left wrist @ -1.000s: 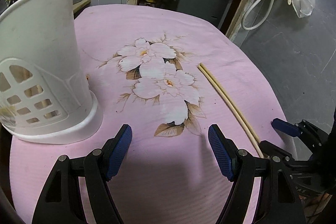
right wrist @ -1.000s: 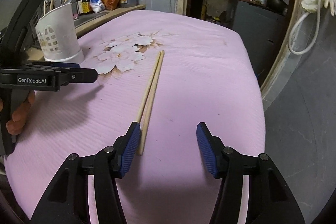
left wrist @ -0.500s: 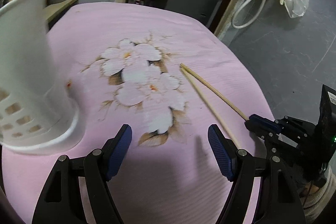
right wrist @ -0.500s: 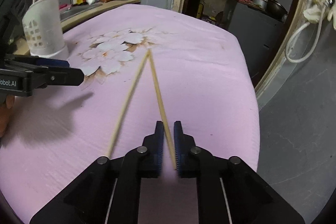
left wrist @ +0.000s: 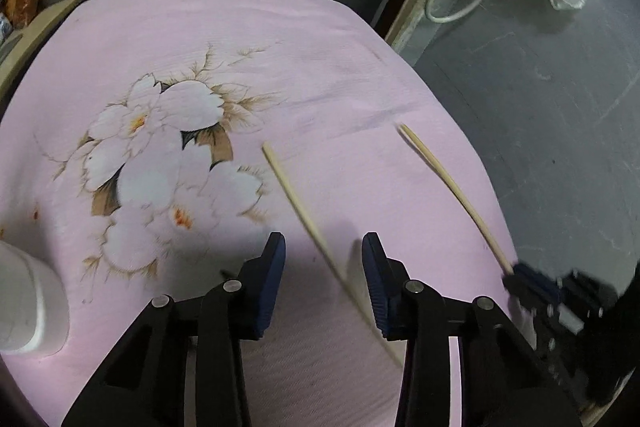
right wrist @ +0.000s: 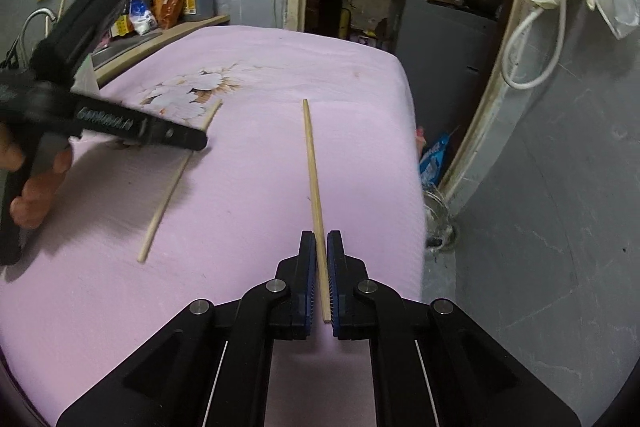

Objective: Organize utensils
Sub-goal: 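Grasp a wooden chopstick with the right tool while the left tool grasps the other, then lift both chopsticks upright and carry them over the white caddy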

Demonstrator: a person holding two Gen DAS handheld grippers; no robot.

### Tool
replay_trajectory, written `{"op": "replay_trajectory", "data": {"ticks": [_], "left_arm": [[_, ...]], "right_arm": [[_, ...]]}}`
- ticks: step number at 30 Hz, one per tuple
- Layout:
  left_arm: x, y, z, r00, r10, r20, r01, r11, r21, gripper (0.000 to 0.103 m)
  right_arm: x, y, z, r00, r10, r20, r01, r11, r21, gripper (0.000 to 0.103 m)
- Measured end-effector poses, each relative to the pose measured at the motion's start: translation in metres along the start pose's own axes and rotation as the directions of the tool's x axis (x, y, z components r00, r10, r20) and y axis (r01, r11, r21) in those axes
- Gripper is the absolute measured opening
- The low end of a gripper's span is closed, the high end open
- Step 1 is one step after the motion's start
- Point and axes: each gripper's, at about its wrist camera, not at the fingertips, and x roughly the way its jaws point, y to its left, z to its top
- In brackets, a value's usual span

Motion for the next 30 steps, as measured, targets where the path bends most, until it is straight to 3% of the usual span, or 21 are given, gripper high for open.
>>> {"op": "replay_trajectory", "data": {"ticks": [3, 4, 18, 26, 30], "left_arm": [[0.004, 0.004, 0.008, 0.999, 0.044, 0.002, -0.044, 0.999, -0.030, 0.012], [0.006, 0.006, 0.010, 0.999, 0.047, 0.004, -0.047, 0.998, -0.036, 0.010], [-0.011, 0.022, -0.005, 1.000, 0.018, -0.022, -0.018, 1.000, 0.001, 0.005], [-0.013, 0.025, -0.002, 0.996, -0.011, -0.083, 0.012, 1.000, 0.013, 0.006], [-0.016, 0.023, -0.005, 0.998, 0.004, -0.062, -0.003, 1.000, 0.022, 0.005]], "right_arm": [[-0.001, -0.006, -0.002, 1.000, 0.019, -0.008, -0.019, 1.000, 0.018, 0.004], [-0.001, -0.007, -0.002, 1.000, 0.026, -0.010, -0.026, 0.999, 0.024, 0.005], [0.050, -0.002, 0.055, 0.989, 0.111, -0.098, -0.114, 0.993, -0.026, 0.007], [0.087, -0.010, 0.093, 0.956, 0.212, -0.202, -0.210, 0.977, 0.032, 0.007], [0.091, -0.007, 0.097, 0.954, 0.204, -0.220, -0.205, 0.979, 0.017, 0.006]]}}
